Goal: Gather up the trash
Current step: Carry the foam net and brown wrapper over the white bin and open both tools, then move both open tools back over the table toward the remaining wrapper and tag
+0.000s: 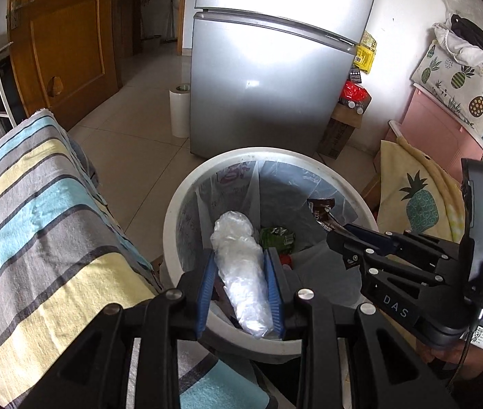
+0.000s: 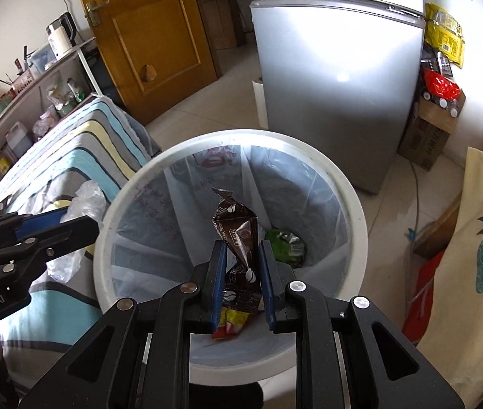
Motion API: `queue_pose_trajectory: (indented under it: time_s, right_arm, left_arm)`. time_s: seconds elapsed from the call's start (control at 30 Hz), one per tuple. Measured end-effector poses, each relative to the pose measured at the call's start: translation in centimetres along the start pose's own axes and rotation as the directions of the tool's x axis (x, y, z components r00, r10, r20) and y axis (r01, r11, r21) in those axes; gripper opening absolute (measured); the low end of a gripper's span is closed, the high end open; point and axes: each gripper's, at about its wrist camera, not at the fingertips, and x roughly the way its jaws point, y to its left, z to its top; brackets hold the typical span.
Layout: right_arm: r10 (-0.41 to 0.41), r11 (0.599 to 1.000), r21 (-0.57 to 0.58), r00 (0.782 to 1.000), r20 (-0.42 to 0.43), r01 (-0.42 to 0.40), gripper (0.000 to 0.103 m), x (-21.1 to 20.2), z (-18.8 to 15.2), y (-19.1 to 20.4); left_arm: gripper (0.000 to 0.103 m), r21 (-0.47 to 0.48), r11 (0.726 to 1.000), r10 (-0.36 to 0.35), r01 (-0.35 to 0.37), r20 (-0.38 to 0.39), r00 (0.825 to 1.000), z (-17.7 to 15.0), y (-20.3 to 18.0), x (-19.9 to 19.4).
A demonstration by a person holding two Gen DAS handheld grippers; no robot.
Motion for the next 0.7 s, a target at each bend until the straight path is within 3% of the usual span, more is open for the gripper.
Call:
queue_pose_trajectory:
  time_s: [0.13, 0.2, 0.27, 0.7]
  right_arm:
    - [0.000, 1.000, 0.010, 1.000, -0.008, 0.000, 0.021, 0.1, 0.1, -0.1]
    - [-0.020, 1.000, 0.006, 1.000, -0.004, 0.020, 0.026, 0.1, 0.1, 0.0]
    - [-0.020, 1.000, 0.006, 1.000, -0.005, 0.020, 0.040, 0.0, 0.1, 0.1]
    - [-0.028, 1.000, 0.012, 0.999, 0.046, 0.028, 0.042, -1.7, 0.4, 1.2]
  left_arm:
    - [0.035, -0.014, 1.000, 0.002, -0.002, -0.002, 1.000, 0.0, 0.3, 0.1]
    - [0.050, -0.020, 1.000, 0.005, -0.005, -0.001, 1.000, -0.1, 0.5, 0.0]
    - [0.057, -0.027, 1.000, 0.003, -0.003, 0.006, 1.000, -0.1, 0.6, -0.2]
    - [0.062, -0.052, 0.999, 0.019, -0.017, 0.038, 0.999, -0.5, 1.7, -2.1]
